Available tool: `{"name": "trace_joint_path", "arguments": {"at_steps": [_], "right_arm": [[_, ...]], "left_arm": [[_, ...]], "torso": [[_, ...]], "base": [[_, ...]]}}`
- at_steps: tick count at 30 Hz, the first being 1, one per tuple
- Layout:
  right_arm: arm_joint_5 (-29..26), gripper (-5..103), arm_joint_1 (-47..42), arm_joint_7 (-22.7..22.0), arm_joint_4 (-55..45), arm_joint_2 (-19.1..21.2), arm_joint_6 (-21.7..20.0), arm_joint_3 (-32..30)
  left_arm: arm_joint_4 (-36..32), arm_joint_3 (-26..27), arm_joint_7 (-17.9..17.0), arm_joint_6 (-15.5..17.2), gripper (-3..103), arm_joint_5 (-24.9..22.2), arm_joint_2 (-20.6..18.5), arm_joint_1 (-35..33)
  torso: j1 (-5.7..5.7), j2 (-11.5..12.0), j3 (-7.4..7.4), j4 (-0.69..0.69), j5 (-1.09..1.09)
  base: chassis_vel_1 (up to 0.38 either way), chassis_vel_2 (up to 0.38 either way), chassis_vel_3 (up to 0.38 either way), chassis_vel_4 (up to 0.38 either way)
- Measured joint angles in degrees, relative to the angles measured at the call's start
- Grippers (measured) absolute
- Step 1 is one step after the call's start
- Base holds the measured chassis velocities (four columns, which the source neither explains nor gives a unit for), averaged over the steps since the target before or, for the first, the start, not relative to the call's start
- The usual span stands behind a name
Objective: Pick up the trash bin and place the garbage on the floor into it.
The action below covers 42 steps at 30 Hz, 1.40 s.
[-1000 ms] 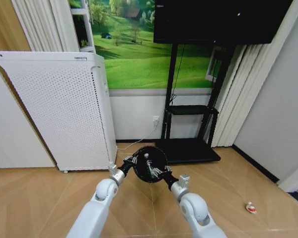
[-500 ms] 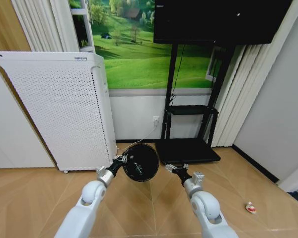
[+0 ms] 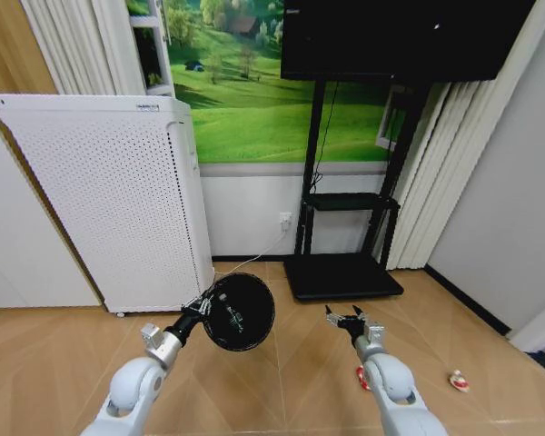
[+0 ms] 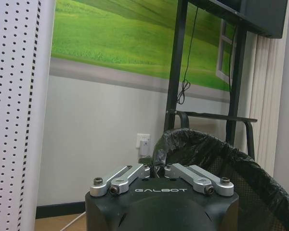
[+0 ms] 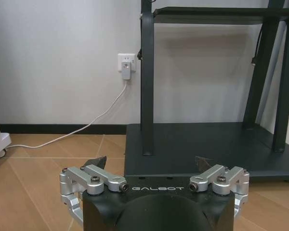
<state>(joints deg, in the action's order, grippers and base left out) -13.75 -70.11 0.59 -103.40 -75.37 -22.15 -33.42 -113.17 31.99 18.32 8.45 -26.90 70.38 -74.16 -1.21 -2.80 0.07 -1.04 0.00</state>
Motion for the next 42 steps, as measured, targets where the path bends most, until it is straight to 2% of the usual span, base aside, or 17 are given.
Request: {"name": "trace_joint_path", "arguments": {"at_steps": [13, 27, 28, 31, 34, 35, 42], "right_arm": [[0.0, 100, -0.3, 1.6, -0.6, -1.0, -0.4, 0.8], [0.9, 100, -0.5, 1.5, -1.0, -1.6, 0.3, 1.6], [0.8, 100, -1.5, 1.5, -1.2, -1.7, -0.1, 1.8], [-0.1, 100, -3.9, 1.2, -1.4, -1.6, -1.2, 2.0], [-0.3, 100, -6.5, 2.7, -0.6, -1.2, -1.4, 2.3], [-0.6, 100, -7.6, 3.4, 0.9, -1.0, -1.2, 2.9], [-0.2, 100, -9.3, 6.6, 7.2, -1.1, -0.1, 4.8]], "left_arm": [[-1.0, 2.1, 1.3, -0.2, 7, -0.9, -1.1, -1.2], [-1.6, 4.1, 2.1, -0.3, 7, -1.6, -1.2, -2.0], [-1.8, 4.3, 2.1, -0.3, 7, -1.7, -1.1, -2.0], [-2.1, 4.9, 2.1, -0.3, 7, -2.0, -1.0, -2.0], [-2.5, 5.6, 2.1, -0.3, 7, -2.4, -1.0, -1.8], [-2.5, 5.9, 2.1, -0.3, 7, -2.5, -1.2, -1.6], [-2.7, 6.1, 1.7, 0.0, 7, -2.7, -1.5, -1.0]], "torso": [[0.00, 0.0, 0.00, 0.00, 0.00], [0.00, 0.0, 0.00, 0.00, -0.02], [0.00, 0.0, 0.01, 0.00, 0.03], [0.00, 0.0, 0.01, -0.04, -0.01], [-0.01, 0.0, 0.00, -0.04, 0.05], [0.00, 0.0, -0.01, 0.01, -0.02], [0.00, 0.0, -0.01, 0.01, -0.03]], "base": [[-0.080, -0.084, 0.080, 0.090], [-0.257, -0.243, 0.252, 0.247], [-0.288, -0.290, 0.275, 0.268], [-0.220, -0.232, 0.227, 0.175], [-0.115, -0.090, 0.106, 0.054], [0.053, -0.056, 0.065, 0.031], [0.091, 0.043, -0.053, -0.027]]}}
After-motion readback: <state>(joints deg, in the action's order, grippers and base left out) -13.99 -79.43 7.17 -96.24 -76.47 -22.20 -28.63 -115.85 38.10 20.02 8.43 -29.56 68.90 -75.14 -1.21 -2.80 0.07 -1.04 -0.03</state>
